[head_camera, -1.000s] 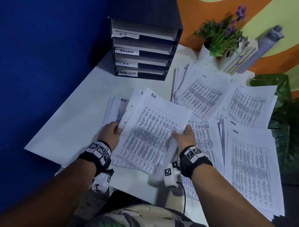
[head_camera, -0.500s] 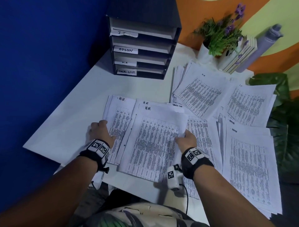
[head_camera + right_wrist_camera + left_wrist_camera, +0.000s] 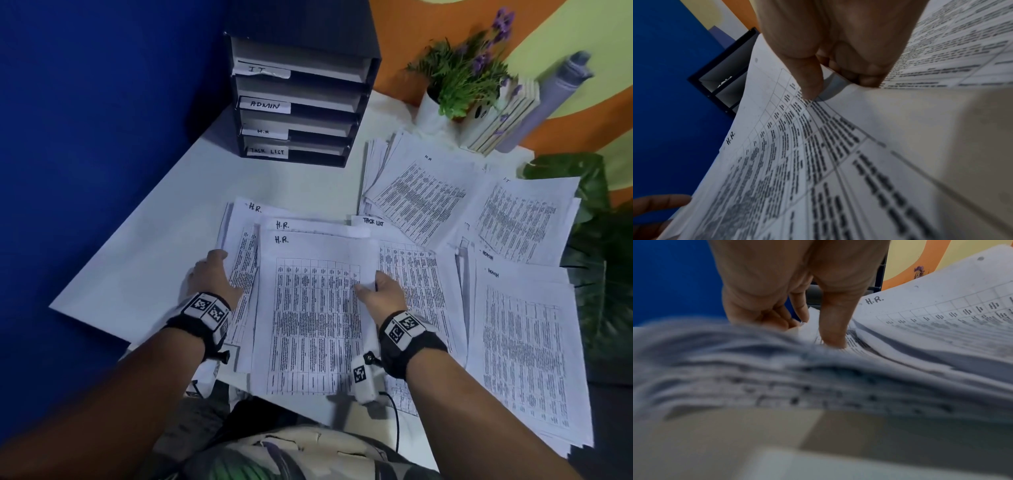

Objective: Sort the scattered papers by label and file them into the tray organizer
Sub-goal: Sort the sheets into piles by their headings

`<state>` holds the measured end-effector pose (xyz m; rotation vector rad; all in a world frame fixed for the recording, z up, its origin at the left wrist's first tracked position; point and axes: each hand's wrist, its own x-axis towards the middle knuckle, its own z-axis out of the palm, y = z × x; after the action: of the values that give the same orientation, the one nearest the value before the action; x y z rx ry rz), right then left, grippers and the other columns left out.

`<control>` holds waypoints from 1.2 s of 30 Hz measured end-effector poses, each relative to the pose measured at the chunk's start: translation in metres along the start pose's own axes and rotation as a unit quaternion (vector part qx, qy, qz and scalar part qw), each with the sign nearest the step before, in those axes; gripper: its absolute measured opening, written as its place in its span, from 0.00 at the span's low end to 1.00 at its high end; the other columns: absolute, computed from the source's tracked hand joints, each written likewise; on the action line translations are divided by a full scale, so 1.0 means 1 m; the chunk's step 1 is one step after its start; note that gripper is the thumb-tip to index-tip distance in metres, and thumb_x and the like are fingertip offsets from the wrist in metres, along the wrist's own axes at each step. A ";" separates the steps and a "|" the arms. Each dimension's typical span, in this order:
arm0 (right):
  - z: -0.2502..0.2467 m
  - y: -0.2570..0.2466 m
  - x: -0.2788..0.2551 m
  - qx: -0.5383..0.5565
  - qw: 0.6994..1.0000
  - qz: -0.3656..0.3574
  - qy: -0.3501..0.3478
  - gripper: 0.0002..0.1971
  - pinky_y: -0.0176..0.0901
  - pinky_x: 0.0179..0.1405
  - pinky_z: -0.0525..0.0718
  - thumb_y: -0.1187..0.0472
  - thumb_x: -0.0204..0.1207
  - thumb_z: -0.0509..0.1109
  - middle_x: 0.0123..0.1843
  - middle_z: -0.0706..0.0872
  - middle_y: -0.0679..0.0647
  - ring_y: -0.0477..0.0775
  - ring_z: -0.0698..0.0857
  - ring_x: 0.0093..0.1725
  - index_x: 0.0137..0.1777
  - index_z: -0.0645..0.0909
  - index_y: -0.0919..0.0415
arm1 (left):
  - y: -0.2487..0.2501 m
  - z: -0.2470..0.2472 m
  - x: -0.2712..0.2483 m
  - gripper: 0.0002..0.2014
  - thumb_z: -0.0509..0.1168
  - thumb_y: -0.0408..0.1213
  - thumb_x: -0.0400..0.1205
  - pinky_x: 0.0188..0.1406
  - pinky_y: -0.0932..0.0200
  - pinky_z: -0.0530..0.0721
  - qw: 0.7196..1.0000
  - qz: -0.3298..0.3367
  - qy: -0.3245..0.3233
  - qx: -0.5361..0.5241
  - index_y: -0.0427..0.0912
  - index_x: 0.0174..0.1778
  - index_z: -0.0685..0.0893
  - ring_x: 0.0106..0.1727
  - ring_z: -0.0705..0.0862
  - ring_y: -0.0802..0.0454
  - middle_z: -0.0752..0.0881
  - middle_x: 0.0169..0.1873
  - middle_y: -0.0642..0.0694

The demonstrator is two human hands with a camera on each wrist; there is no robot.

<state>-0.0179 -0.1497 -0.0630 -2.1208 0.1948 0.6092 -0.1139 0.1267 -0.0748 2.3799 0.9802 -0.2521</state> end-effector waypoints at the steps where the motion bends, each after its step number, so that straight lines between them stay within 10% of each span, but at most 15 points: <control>1: 0.001 0.004 0.004 0.007 1.000 0.004 0.001 0.25 0.57 0.71 0.78 0.56 0.75 0.73 0.66 0.84 0.57 0.59 0.82 0.67 0.71 0.76 0.62 | -0.001 0.000 -0.001 0.39 0.80 0.39 0.68 0.65 0.45 0.80 1.000 0.004 0.000 -0.006 0.47 0.73 0.68 0.63 0.81 0.38 0.81 0.63 0.39; 9: -0.002 0.016 0.011 0.064 0.998 0.021 0.011 0.30 0.60 0.74 0.75 0.55 0.70 0.75 0.70 0.82 0.57 0.58 0.80 0.70 0.72 0.75 0.62 | -0.011 -0.009 -0.017 0.04 0.66 0.36 0.82 0.42 0.56 0.73 0.990 0.049 0.095 -0.089 0.40 0.50 0.82 0.42 0.79 0.44 0.83 0.44 0.44; 16: -0.004 -0.009 -0.011 0.158 0.987 -0.001 -0.015 0.11 0.35 0.46 0.81 0.70 0.76 0.72 0.52 0.89 0.50 0.48 0.87 0.53 0.54 0.83 0.55 | -0.009 -0.023 -0.026 0.13 0.68 0.34 0.82 0.47 0.60 0.73 0.963 -0.002 0.037 -0.266 0.39 0.61 0.78 0.47 0.80 0.48 0.82 0.48 0.46; 22: 0.005 -0.015 -0.009 0.181 0.983 -0.001 -0.009 0.13 0.56 0.54 0.87 0.74 0.74 0.72 0.47 0.90 0.54 0.56 0.87 0.47 0.52 0.85 0.56 | -0.012 -0.021 -0.031 0.13 0.75 0.38 0.77 0.40 0.64 0.77 0.949 0.004 0.001 -0.317 0.44 0.54 0.80 0.44 0.85 0.52 0.86 0.43 0.52; 29: 0.006 -0.013 -0.012 0.184 0.981 -0.040 0.042 0.19 0.35 0.47 0.81 0.79 0.73 0.69 0.48 0.88 0.49 0.47 0.86 0.49 0.53 0.82 0.53 | -0.017 -0.015 -0.027 0.08 0.69 0.35 0.81 0.54 0.54 0.81 0.944 0.003 0.026 -0.329 0.46 0.54 0.80 0.50 0.85 0.47 0.87 0.47 0.49; 36: 0.002 -0.012 -0.012 0.187 0.980 -0.051 0.049 0.18 0.36 0.47 0.82 0.80 0.71 0.70 0.46 0.87 0.50 0.48 0.85 0.50 0.48 0.81 0.54 | -0.018 -0.014 -0.026 0.31 0.68 0.25 0.79 0.67 0.48 0.78 0.922 0.024 0.027 -0.386 0.63 0.67 0.69 0.65 0.80 0.49 0.79 0.64 0.47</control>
<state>-0.0250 -0.1421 -0.0498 -1.7845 0.2352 0.3732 -0.1455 0.1295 -0.0615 1.6815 0.8359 0.1964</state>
